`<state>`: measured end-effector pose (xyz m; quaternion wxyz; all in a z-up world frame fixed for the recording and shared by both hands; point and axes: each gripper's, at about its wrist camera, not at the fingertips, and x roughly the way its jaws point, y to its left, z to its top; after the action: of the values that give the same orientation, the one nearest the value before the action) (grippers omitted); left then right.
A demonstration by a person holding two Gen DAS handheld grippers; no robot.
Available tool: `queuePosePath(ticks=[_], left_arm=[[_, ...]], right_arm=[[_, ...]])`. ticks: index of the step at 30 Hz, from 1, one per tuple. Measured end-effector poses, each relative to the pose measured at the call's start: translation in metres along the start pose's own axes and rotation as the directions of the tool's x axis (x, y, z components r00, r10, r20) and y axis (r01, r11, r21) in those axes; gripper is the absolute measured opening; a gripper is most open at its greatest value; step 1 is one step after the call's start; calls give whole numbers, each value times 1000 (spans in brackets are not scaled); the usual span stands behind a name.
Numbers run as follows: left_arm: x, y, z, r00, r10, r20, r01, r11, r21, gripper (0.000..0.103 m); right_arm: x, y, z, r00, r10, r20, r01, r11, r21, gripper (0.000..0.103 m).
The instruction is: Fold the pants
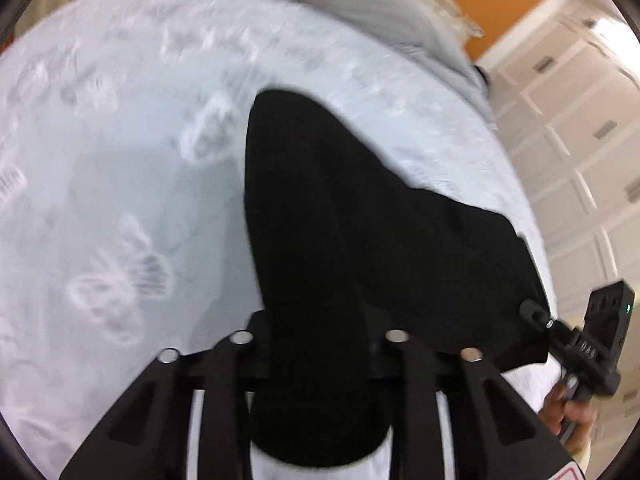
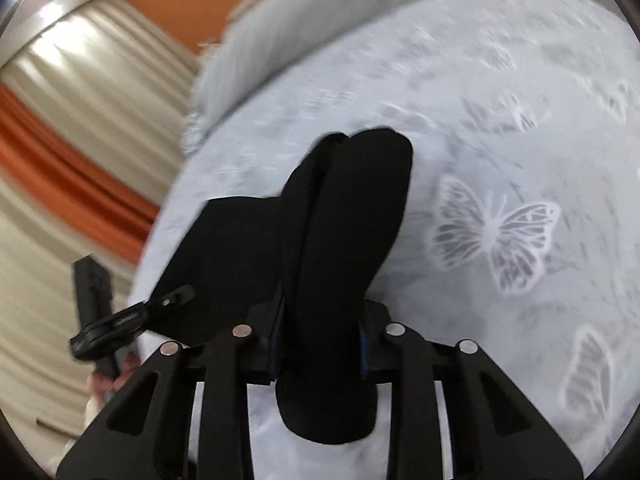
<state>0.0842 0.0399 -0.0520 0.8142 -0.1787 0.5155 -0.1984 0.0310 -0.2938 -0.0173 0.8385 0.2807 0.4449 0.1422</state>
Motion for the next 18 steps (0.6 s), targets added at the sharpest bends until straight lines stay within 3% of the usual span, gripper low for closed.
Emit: queuePosePath(ticks=[1, 2, 3, 4, 5, 6, 7, 8, 10, 12, 13, 14, 18], left_arm=[[-17, 0, -5, 999, -37, -15, 37, 999, 1, 21], [-32, 2, -12, 997, -65, -31, 65, 998, 8, 22], [-39, 3, -19, 997, -57, -42, 59, 998, 28, 26], [-40, 7, -29, 998, -32, -61, 35, 998, 49, 36], [-33, 13, -40, 995, 13, -95, -8, 999, 54, 49], [-26, 18, -46, 990, 68, -121, -62, 997, 49, 52], [-21, 26, -54, 980, 147, -131, -143, 989, 37, 49], [-21, 27, -56, 979, 161, -122, -158, 987, 36, 49], [-38, 19, -53, 990, 129, -54, -125, 990, 65, 53], [-62, 6, -50, 982, 163, 93, -171, 981, 95, 75], [-70, -1, -51, 969, 192, 154, -209, 972, 104, 85], [-76, -11, -51, 951, 222, 217, -252, 960, 124, 86], [-68, -50, -54, 895, 304, 326, -390, 889, 240, 86]], right_arm=[[-9, 4, -7, 1000, -2, -4, 2, 1000, -26, 29], [-14, 6, -17, 1000, -21, -17, 20, 999, -45, 39], [-10, -1, -30, 997, -51, -52, 48, 998, -49, 45], [-1, -14, -42, 991, -95, -97, 92, 995, -29, 52], [7, -28, -50, 973, -181, -141, 184, 983, 7, 54], [12, -39, -53, 945, -275, -175, 285, 958, 36, 54], [9, -44, -50, 941, -302, -155, 313, 948, 57, 54], [-1, -40, -44, 961, -260, -99, 266, 962, 57, 54], [-23, -21, -30, 976, -213, 45, 212, 977, 13, 58], [-22, -2, -19, 983, -161, 91, 164, 986, -33, 64], [-13, 3, -17, 986, -150, 71, 153, 987, -40, 64], [-3, 6, -18, 988, -145, 48, 147, 988, -45, 64], [61, 16, -16, 979, -177, -99, 170, 982, -80, 67]])
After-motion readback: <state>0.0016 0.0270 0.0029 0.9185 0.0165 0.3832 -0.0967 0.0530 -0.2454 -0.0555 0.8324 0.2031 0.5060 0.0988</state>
